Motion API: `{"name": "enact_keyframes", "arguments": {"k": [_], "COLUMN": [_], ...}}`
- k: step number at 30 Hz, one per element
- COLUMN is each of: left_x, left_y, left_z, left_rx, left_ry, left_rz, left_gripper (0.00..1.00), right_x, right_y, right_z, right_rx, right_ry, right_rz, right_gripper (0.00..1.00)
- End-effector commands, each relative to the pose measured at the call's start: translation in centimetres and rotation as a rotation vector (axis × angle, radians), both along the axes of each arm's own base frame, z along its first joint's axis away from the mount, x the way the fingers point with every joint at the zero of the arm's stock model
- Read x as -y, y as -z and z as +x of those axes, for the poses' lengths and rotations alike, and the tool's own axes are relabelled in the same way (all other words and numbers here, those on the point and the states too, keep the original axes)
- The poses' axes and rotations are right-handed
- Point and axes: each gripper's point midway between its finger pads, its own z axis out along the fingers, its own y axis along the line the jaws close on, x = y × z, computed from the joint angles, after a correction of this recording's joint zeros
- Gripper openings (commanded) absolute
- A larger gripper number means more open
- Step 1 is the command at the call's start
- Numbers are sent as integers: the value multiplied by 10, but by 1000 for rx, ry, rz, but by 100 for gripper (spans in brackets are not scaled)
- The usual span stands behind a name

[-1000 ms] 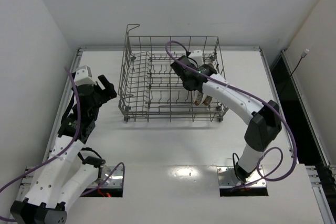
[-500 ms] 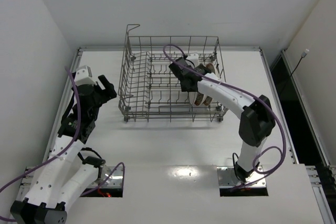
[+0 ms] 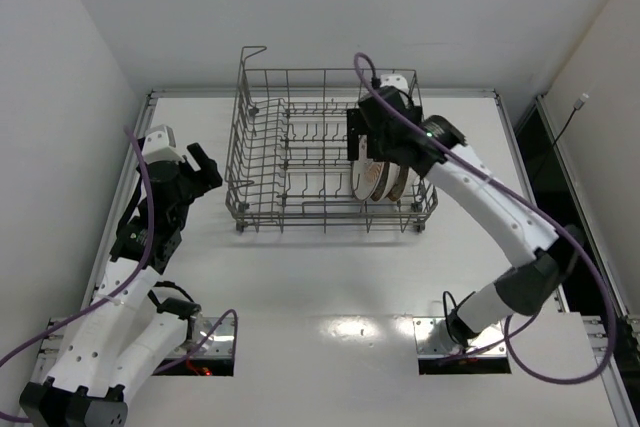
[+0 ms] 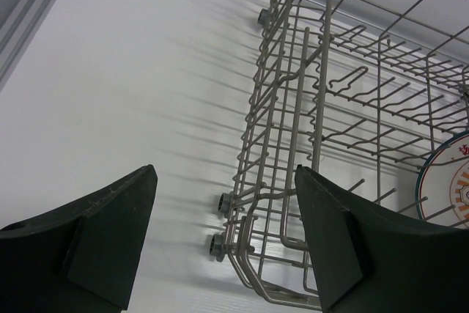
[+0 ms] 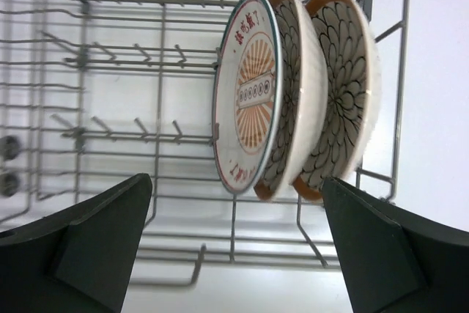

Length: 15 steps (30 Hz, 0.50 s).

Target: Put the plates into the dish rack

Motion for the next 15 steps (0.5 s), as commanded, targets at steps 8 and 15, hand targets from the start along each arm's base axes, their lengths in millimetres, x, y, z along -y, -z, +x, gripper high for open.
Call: {"name": "enact_keyframes", "arguments": {"k": [8, 15], "left_x": [3, 10], "left_y": [-6, -5], "left_z": [-2, -5], "left_rx": [28, 21], "left_ry": [16, 29], "left_rz": [2, 26], "left_gripper": [74, 74], "right_x": [32, 67], "right_y": [-62, -29], "right_z": [-80, -100], "right_rx": [166, 140], "right_ry": [-166, -100], "right_rz": [203, 135], "right_gripper": [99, 99]}}
